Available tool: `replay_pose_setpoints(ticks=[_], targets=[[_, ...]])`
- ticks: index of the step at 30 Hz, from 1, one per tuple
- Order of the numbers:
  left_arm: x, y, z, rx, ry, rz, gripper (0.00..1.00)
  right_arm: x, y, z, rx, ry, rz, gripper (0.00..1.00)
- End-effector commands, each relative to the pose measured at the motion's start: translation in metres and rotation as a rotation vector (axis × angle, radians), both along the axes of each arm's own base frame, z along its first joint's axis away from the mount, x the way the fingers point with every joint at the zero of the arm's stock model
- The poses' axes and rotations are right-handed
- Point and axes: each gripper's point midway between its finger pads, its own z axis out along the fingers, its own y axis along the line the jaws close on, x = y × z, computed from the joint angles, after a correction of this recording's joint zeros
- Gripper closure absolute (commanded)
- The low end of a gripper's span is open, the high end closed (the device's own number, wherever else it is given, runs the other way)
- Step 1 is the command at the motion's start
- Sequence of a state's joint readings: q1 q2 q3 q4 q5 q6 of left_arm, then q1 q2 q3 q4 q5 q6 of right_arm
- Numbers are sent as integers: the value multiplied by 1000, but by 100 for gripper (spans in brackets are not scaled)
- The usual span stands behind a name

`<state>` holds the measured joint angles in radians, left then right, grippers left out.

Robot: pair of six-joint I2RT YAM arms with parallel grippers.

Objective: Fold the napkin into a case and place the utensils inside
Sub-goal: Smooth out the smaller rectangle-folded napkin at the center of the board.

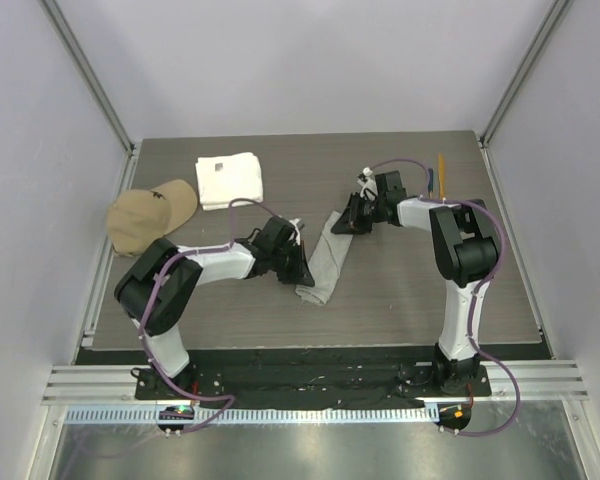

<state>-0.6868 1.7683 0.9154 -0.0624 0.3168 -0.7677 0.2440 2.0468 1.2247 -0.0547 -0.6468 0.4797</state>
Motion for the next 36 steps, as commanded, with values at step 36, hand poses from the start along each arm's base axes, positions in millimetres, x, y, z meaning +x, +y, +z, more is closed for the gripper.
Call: replay_pose_setpoints(ticks=[36], targets=[[58, 35, 30, 92, -104, 33, 87, 92, -15, 12, 318, -109, -97, 82]])
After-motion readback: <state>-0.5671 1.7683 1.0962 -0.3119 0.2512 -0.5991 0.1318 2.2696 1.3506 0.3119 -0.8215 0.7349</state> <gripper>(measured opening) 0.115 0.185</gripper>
